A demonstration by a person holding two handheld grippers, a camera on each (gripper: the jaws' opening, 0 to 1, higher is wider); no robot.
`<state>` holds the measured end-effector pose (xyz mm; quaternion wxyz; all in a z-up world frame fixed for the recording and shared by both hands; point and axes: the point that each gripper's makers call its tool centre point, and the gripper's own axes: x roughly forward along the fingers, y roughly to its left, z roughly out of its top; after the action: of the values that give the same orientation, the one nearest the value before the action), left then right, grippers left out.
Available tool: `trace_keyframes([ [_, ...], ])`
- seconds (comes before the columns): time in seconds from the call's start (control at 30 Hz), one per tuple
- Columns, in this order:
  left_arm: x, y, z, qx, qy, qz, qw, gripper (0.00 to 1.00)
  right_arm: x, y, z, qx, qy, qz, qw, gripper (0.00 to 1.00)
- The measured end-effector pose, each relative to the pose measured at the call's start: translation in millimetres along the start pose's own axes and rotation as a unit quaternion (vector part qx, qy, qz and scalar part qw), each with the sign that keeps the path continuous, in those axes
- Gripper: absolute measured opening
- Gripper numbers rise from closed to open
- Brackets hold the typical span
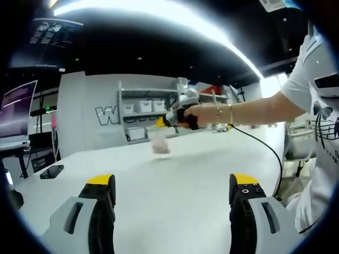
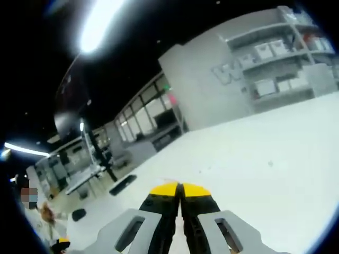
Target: Open the resealable bag by pulling the two sides of the seal apart until the entire bag opening is separated and visibly accessible.
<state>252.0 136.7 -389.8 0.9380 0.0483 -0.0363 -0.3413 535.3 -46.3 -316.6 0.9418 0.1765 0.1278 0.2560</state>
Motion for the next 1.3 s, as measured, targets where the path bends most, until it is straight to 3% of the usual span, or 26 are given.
trace_keyframes([
  [1.3,3.2,9.3,-7.7,-0.003,0.004,0.005,1.0,0.87,32.5,-38.5,13.8,-0.001,0.004,-0.05,0.9988,0.0],
])
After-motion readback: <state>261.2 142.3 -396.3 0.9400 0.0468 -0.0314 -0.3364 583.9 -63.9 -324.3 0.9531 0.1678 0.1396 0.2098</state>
